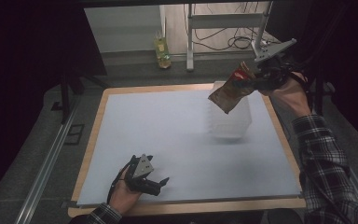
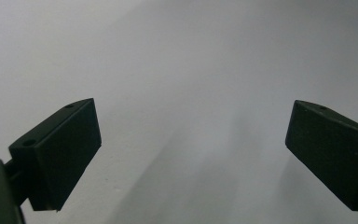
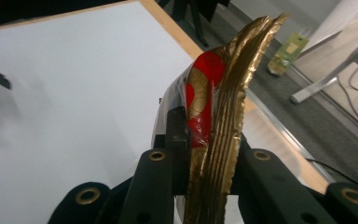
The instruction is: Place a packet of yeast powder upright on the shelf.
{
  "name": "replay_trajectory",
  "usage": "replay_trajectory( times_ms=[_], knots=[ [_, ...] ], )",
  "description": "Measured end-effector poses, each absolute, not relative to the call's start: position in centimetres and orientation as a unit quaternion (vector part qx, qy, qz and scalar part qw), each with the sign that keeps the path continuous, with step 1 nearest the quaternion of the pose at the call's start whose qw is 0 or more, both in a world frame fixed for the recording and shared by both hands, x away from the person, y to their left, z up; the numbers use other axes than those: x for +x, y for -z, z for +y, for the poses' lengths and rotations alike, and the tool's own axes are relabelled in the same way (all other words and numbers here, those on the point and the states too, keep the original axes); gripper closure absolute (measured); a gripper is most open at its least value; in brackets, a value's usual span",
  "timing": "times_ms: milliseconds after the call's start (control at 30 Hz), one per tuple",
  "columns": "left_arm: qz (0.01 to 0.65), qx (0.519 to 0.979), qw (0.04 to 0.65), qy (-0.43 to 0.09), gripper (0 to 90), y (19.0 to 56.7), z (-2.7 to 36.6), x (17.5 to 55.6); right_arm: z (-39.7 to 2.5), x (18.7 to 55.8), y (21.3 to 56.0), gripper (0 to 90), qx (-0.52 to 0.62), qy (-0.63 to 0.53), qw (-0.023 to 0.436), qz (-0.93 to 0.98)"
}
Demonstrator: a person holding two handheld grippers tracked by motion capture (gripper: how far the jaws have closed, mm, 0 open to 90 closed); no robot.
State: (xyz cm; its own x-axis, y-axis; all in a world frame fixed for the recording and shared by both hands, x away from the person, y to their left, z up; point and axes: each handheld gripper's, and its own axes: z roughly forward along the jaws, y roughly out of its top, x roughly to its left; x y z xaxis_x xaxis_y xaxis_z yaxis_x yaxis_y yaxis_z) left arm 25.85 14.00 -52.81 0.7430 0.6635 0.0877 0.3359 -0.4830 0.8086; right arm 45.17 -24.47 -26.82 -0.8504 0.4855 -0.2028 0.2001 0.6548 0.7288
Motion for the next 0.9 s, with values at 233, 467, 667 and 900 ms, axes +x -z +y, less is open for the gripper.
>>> replay_trajectory(
  times_ms=[233,467,667,900],
  knots=[
    [0.297,0.839,0.412,-0.198,3.5,52.8,14.1,25.9,-25.3,47.0,27.3,78.2,0.193,-0.352,0.207,0.892],
    [0.297,0.839,0.411,-0.198,3.5,52.8,14.1,25.9,-26.0,48.7,28.6,78.4,0.179,-0.330,0.222,0.900],
    [0.297,0.839,0.412,-0.196,3.5,52.8,14.1,25.9,-26.6,50.2,29.6,78.4,0.169,-0.328,0.221,0.903],
    [0.296,0.840,0.409,-0.197,3.5,52.9,14.1,25.9,-27.0,51.7,30.9,78.4,0.137,-0.317,0.216,0.913]
  ],
)
